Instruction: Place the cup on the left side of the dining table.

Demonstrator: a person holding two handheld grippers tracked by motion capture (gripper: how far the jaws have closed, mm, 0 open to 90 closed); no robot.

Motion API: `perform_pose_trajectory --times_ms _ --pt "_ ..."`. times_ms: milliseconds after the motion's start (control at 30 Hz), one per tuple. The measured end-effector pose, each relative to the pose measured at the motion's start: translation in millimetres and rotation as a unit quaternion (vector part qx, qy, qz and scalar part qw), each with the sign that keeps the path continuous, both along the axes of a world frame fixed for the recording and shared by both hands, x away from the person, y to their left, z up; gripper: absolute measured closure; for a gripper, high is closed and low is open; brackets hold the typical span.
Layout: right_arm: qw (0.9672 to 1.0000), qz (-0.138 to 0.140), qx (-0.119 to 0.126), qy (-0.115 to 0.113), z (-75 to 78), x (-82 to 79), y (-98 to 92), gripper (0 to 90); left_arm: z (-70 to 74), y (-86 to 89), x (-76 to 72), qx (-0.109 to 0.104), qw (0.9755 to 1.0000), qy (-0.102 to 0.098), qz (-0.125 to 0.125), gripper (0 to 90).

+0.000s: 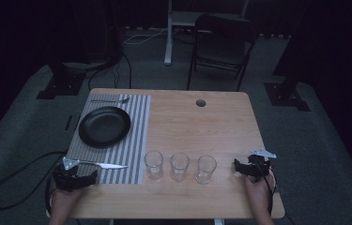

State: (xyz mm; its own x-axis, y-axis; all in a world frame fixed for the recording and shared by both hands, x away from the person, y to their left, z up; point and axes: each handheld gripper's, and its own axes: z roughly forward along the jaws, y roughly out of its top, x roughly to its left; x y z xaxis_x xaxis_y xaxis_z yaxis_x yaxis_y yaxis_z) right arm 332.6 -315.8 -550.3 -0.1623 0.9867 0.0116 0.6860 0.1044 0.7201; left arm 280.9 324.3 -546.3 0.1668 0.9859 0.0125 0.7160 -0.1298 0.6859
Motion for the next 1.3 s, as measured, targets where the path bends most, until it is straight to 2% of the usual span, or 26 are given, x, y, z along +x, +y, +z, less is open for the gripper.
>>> perform_pose_trajectory --times_ms 600,900,967,1133,1200,1300 --pt "1.0000 0.000 0.000 0.000 -0.1 -0.2 -0.1 11.5 -0.3 1.3 -0.7 -0.001 1.0000 -0.002 -0.007 0.4" --pt "1.0000 0.000 0.000 0.000 -0.1 -0.2 -0.1 11.5 0.0 2.7 -2.8 0.000 0.9999 -0.004 -0.013 1.4" --pt "1.0000 0.000 0.000 0.000 -0.1 -0.2 0.0 11.5 0.7 3.1 -3.9 0.000 0.9998 -0.005 -0.021 1.4" --pt "1.0000 0.000 0.000 0.000 0.0 -0.1 0.0 11.5 1.9 4.7 -6.1 -0.015 0.9990 -0.004 -0.042 1.5" --pt "1.0000 0.000 0.000 0.000 0.0 -0.2 0.0 11.5 3.7 5.4 -7.7 -0.013 0.9993 -0.015 -0.032 1.6" --pt "1.0000 0.000 0.000 0.000 0.0 -0.1 0.0 11.5 4.6 7.7 -7.7 -0.021 0.9991 -0.009 -0.035 1.6"
